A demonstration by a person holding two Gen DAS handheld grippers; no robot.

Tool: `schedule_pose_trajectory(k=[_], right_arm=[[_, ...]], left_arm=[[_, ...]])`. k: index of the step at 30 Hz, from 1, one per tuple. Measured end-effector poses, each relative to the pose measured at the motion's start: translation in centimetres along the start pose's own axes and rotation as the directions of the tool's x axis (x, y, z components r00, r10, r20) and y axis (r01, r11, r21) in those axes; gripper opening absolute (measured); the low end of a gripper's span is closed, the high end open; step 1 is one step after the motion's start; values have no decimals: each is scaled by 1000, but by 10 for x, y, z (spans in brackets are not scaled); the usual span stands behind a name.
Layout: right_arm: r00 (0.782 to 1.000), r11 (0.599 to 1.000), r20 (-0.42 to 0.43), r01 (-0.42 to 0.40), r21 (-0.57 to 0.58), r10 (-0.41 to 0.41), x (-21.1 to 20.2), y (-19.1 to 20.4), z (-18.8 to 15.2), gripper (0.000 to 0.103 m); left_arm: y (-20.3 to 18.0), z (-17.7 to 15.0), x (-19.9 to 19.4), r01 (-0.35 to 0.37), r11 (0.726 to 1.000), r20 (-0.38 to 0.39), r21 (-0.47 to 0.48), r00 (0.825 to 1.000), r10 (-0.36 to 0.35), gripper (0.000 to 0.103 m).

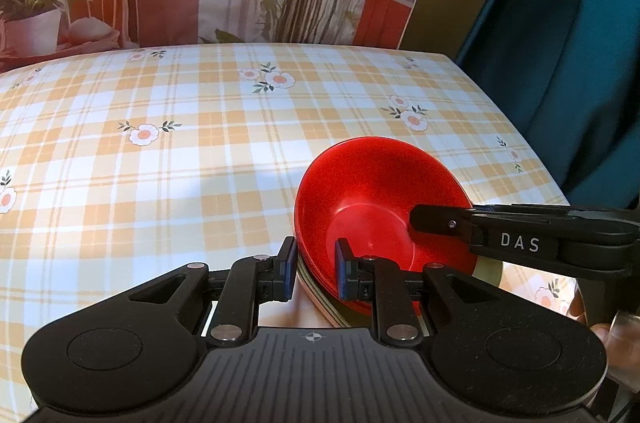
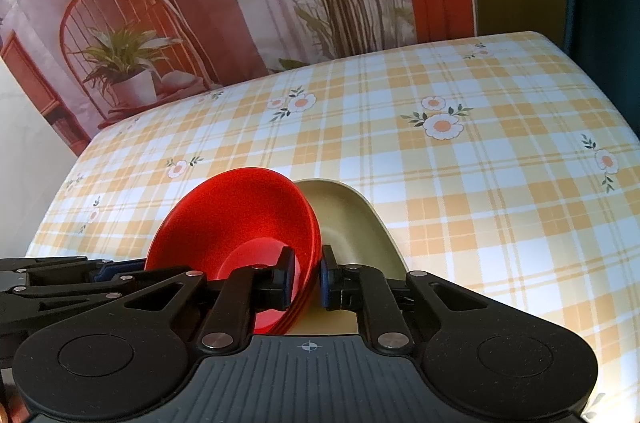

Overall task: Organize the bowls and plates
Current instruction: 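Lower the bowl stack onto the green plate stack with both grippers, then open both grippers to release the bowls on the plates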

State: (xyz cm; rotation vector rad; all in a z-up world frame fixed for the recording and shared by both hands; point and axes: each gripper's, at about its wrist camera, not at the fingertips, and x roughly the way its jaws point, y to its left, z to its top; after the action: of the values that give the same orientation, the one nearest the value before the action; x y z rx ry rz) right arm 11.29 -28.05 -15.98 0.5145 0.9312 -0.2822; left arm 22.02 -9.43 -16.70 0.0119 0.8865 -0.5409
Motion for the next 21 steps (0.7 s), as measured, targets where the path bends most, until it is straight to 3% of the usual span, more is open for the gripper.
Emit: schedule_pose_trajectory(k=[21], right_arm=[[1000,1000,4,2,-2,-2,-1,-2,1,12]], left_arm=[[2,1,-3,-5,1000,10,-12,1000,5,21]])
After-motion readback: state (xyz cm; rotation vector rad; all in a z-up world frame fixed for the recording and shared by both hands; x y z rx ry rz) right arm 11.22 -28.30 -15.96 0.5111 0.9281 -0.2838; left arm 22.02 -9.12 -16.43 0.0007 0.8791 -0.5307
